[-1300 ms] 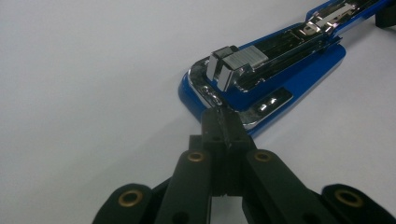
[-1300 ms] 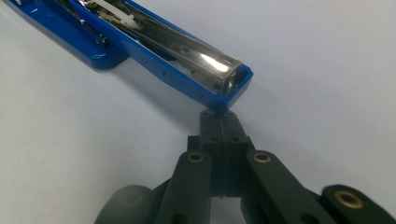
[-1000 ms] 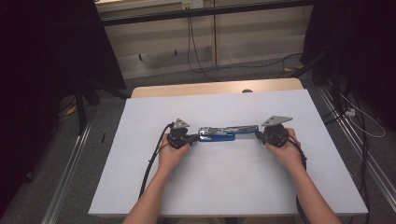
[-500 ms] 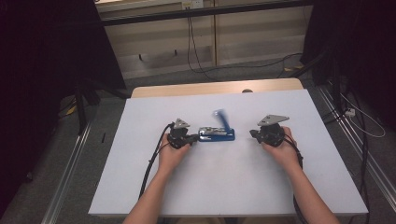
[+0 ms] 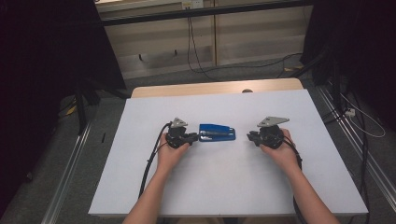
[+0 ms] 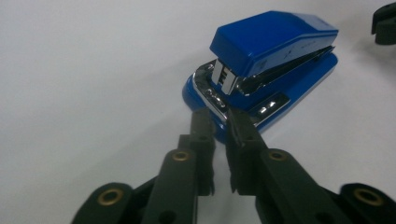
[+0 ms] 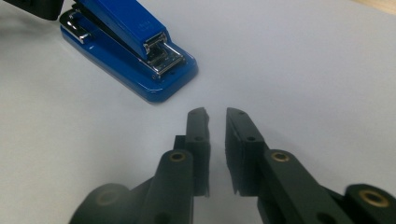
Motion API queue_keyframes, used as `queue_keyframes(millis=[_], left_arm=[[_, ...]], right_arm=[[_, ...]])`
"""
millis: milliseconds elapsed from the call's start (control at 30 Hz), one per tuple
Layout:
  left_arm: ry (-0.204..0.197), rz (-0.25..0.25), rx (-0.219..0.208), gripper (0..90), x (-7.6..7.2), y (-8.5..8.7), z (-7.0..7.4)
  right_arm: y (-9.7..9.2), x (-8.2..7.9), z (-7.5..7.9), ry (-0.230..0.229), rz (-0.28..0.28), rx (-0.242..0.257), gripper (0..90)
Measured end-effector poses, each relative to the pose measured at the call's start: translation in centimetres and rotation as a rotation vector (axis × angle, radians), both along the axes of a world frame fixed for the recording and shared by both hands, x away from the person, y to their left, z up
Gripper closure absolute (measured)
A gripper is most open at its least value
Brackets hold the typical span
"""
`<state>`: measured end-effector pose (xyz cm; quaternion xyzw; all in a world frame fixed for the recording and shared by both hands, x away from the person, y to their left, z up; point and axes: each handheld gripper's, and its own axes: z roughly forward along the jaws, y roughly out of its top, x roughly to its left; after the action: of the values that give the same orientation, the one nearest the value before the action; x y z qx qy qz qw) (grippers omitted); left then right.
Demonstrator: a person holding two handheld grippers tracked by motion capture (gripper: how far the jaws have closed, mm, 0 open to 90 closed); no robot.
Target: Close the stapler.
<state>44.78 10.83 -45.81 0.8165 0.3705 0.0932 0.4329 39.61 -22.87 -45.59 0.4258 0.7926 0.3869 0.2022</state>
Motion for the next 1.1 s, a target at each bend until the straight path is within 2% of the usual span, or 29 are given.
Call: queue_keyframes(millis=[67, 133, 200, 400, 500, 600, 700, 833, 1100], left_arm=[[-0.002, -0.015, -0.013, 71.9, -0.2, 0.2, 0.4], [-0.001, -0.005, -0.024, 64.3, -0.5, 0.4, 0.8], [-0.028, 0.002, -0.027, 57.1, -0.8, 0.8, 1.1], [-0.023, 0.004, -0.061, 42.1, -1.9, 2.0, 1.7], [-0.020, -0.009, -0.037, 33.4, -2.4, 2.5, 1.9], [-0.034, -0.020, -0.021, 28.6, -3.0, 3.1, 2.1], [-0.043, -0.002, -0.052, 25.0, -3.6, 3.9, 2.3], [-0.043, 0.017, -0.063, 22.2, -4.0, 4.8, 2.6], [-0.057, 0.014, -0.071, 16.5, -4.9, 6.0, 2.6]], right_arm=[[-0.1, -0.2, 0.0, 0.005, -0.006, 0.024, 72.5], [-0.2, -0.4, 0.0, 0.010, -0.019, 0.047, 67.4], [-0.2, -0.8, 0.1, 0.008, -0.022, 0.057, 61.9], [-0.3, -2.3, 0.2, 0.004, -0.001, 0.067, 51.6], [-0.4, -3.2, 0.5, -0.009, -0.006, 0.062, 45.2], [-0.6, -4.1, 0.6, -0.016, -0.010, 0.065, 40.1], [-0.8, -4.9, 0.5, -0.016, -0.012, 0.058, 36.3], [-0.9, -6.0, 0.6, -0.026, -0.010, 0.050, 33.8], [-1.5, -7.7, 0.4, -0.016, -0.015, 0.086, 27.5]])
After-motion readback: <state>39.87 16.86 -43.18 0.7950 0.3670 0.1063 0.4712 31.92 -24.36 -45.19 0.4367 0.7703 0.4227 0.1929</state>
